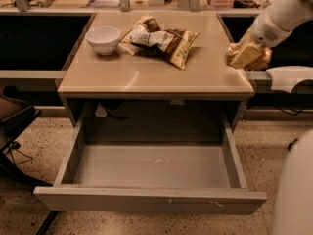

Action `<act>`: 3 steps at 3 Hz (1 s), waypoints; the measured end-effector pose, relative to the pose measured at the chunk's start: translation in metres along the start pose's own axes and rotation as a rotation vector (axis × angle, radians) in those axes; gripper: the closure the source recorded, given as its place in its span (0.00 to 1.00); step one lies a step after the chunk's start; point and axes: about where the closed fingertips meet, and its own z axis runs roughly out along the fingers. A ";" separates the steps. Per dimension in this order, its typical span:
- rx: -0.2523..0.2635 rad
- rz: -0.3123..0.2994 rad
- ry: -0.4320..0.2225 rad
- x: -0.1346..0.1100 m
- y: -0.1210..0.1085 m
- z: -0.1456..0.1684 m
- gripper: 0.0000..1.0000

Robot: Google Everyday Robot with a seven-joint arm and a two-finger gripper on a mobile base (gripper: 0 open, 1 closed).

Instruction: Place orange can into top drawer

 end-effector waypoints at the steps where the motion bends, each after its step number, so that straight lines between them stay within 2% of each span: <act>1: 0.036 -0.049 0.016 -0.024 0.068 -0.072 1.00; 2: 0.036 -0.049 0.016 -0.024 0.068 -0.072 1.00; 3: 0.032 -0.037 0.025 -0.012 0.078 -0.052 1.00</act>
Offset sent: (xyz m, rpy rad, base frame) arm -0.0443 0.0087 0.0380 -0.0212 -0.0329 -0.0009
